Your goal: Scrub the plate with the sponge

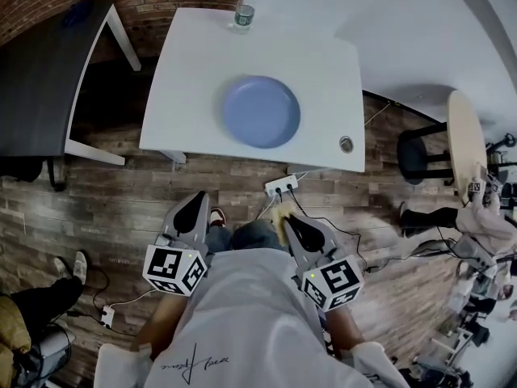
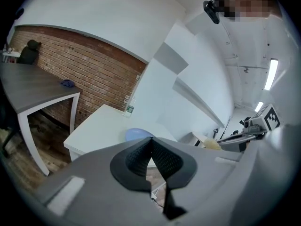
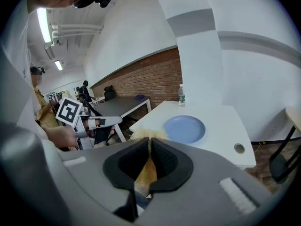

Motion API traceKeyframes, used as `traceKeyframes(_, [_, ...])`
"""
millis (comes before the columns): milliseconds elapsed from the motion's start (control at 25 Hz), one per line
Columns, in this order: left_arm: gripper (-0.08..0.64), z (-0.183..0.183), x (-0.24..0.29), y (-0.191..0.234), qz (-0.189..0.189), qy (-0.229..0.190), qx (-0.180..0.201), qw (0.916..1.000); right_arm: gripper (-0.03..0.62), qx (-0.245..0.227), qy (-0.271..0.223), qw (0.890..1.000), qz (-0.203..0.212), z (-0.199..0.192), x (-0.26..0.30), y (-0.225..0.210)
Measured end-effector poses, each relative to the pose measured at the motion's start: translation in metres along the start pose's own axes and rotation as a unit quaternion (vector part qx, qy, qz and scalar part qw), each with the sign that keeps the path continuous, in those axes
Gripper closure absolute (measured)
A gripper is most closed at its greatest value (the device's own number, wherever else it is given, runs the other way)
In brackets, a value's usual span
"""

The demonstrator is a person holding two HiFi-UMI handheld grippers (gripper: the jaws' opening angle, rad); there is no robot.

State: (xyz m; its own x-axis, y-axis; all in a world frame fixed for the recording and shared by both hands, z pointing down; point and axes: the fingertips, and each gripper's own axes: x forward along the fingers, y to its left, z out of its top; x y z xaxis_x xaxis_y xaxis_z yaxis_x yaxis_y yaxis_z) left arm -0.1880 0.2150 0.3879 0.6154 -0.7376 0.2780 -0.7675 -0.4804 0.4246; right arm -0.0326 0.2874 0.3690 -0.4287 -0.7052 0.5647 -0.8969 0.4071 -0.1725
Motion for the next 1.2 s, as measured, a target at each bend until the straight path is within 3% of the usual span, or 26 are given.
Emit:
traceKeyframes(240, [0.560,0.001,0.003,0.012,0.005,-0.008,-0.014,0.9999,0.569,-0.006,0.008,1.000,-0.013,0.004,0.003,-0.008])
traceKeyframes(600, [0.560,0.016,0.026,0.017,0.008,-0.022,-0.014,0.9996,0.569,-0.005,-0.011,1.000,0.005,0.020,0.028,-0.032])
traceKeyframes(1200, [0.560,0.053,0.132,0.021,0.023,-0.002,0.019,0.9995,0.569,0.008,-0.032,0.999,0.036,0.072,0.091,-0.119])
